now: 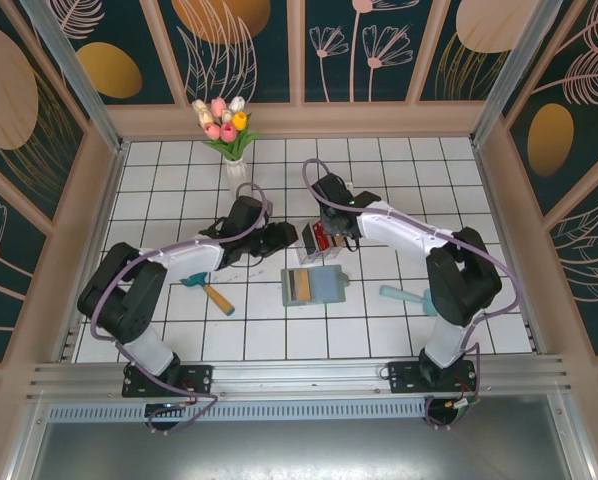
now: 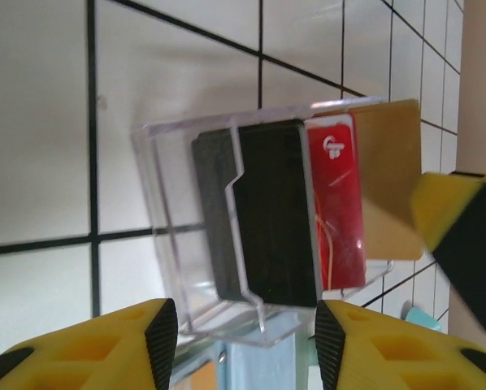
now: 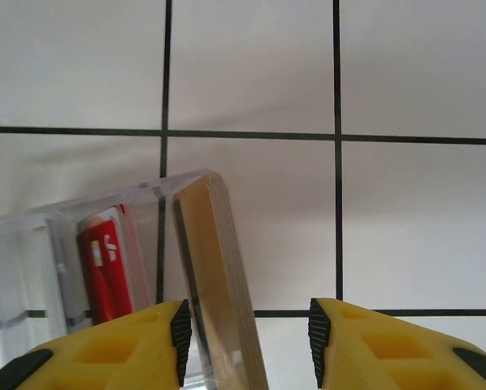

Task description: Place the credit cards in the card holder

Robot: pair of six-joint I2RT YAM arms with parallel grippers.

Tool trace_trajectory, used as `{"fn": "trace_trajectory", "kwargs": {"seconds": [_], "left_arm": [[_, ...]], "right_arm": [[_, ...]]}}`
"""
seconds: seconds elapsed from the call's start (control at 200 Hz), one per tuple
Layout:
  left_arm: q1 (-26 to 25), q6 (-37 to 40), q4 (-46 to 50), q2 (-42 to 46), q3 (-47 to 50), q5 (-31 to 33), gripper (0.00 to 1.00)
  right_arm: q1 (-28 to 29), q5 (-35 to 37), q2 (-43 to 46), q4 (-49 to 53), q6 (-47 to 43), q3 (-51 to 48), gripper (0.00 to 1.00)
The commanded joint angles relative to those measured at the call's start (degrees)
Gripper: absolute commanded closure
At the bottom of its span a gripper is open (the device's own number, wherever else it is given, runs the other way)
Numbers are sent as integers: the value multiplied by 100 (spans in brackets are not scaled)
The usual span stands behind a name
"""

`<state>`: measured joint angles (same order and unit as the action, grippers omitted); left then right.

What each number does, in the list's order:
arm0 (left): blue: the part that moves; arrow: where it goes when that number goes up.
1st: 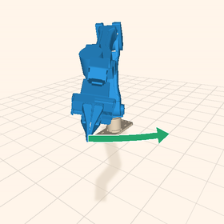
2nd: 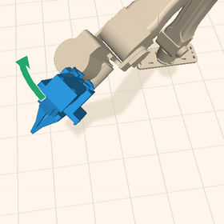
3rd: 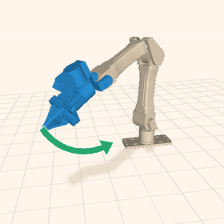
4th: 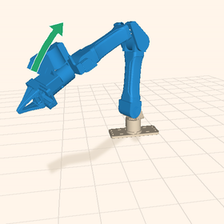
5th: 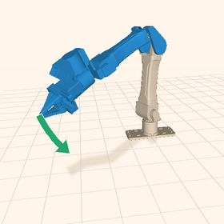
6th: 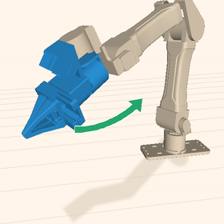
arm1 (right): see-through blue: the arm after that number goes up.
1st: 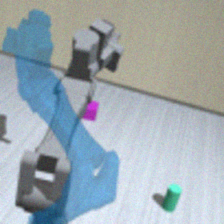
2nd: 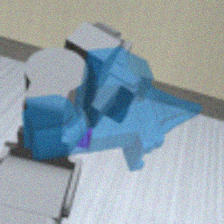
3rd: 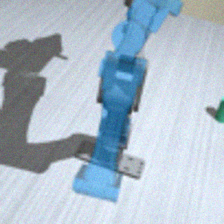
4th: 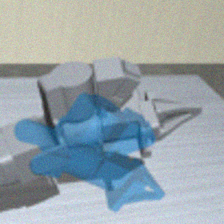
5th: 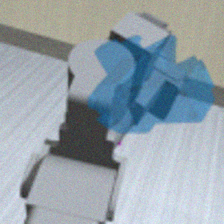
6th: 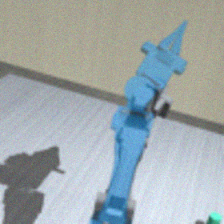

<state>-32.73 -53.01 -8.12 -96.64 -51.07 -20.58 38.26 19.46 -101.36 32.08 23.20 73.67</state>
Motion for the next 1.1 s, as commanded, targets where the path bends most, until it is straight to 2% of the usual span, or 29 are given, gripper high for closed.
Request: {"fn": "trace_trajectory", "kwargs": {"seconds": [0.0,0.13,0.25,0.375,0.475,0.831,1.091], "left_arm": [[17,82,-5,-362,-411,-155,49],[17,54,96,-489,-430,45,50],[25,-85,50,-471,-371,238,50],[86,-204,-103,-435,-212,243,50],[187,-283,-155,-436,-130,215,51],[334,-368,-237,-190,231,422,52],[364,-361,-243,31,299,510,52]], "right_arm": [[-41,-15,-116,300,-96,148,55],[70,84,117,289,19,255,55],[222,-106,221,214,-26,369,54],[395,-596,83,38,-83,458,55],[435,-891,-114,-99,5,479,60],[665,-320,-881,263,-11,935,63],[757,-104,-1079,344,-9,1035,64]]}}
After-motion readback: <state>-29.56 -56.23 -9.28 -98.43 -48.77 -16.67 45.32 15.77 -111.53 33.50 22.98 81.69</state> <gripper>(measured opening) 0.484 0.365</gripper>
